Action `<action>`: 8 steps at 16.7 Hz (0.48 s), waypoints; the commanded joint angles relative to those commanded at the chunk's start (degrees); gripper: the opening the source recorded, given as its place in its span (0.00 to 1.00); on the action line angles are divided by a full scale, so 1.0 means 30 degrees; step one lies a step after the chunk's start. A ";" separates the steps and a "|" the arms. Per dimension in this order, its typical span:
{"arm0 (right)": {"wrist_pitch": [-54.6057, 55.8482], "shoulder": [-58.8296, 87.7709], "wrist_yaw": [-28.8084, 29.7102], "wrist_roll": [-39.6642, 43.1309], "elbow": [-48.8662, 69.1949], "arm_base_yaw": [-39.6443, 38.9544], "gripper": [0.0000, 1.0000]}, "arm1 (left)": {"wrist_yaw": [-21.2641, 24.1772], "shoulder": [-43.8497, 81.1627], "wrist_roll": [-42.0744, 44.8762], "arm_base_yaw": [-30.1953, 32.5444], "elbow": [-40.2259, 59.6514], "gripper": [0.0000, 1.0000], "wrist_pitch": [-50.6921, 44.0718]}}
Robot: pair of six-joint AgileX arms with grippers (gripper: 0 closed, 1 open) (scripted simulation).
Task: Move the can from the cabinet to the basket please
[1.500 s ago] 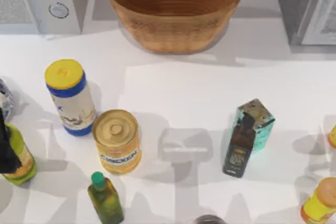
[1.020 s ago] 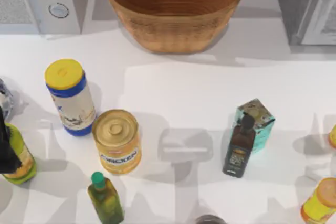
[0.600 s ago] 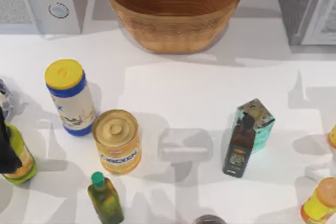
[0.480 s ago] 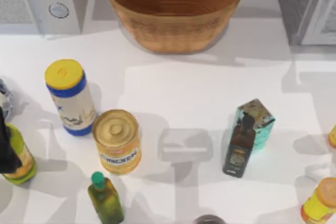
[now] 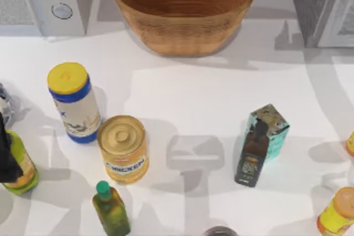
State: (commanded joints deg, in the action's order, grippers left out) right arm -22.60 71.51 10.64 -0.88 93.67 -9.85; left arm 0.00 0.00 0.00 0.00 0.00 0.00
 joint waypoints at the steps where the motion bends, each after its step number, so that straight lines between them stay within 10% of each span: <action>1: -0.0174 0.0593 0.0083 -0.0002 0.0812 -0.0094 1.00 | 0.0000 0.0000 0.0000 0.0000 0.0000 1.00 0.0000; 8: -0.0408 0.1443 0.0192 -0.0006 0.1992 -0.0161 1.00 | 0.0000 0.0000 0.0000 0.0000 0.0000 1.00 0.0000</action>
State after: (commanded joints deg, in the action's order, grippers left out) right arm -23.83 75.84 11.22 -0.90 99.65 -10.33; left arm 0.00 0.00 0.00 0.00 0.00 0.00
